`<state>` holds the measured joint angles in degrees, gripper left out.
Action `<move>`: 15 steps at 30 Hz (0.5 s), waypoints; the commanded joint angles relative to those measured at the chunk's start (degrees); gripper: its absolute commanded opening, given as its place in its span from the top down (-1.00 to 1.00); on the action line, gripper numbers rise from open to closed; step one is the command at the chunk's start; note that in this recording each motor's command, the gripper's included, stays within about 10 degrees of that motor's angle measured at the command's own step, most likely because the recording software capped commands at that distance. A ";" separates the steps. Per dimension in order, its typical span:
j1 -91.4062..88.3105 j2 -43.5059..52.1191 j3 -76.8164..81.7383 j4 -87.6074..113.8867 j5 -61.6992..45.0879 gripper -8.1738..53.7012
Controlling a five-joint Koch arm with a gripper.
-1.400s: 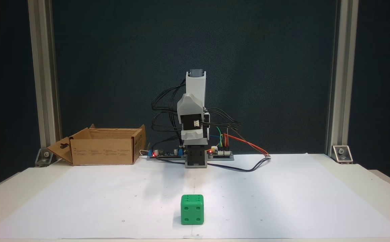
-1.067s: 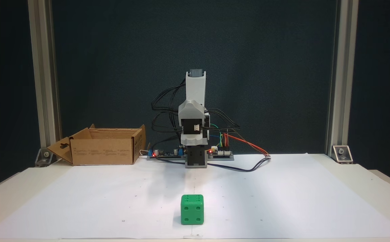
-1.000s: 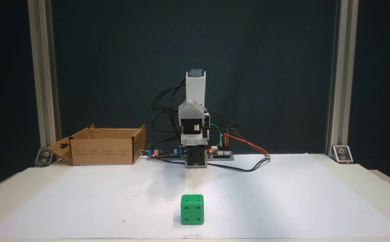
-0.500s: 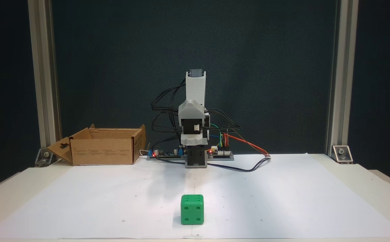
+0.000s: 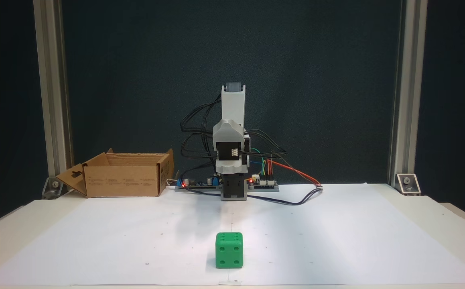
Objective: Grasp a green dice and put it in the bin.
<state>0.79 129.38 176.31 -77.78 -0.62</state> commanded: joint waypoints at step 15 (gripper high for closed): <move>0.44 6.33 -20.39 34.80 -2.90 -0.66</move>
<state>1.05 129.38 159.70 -47.46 -0.62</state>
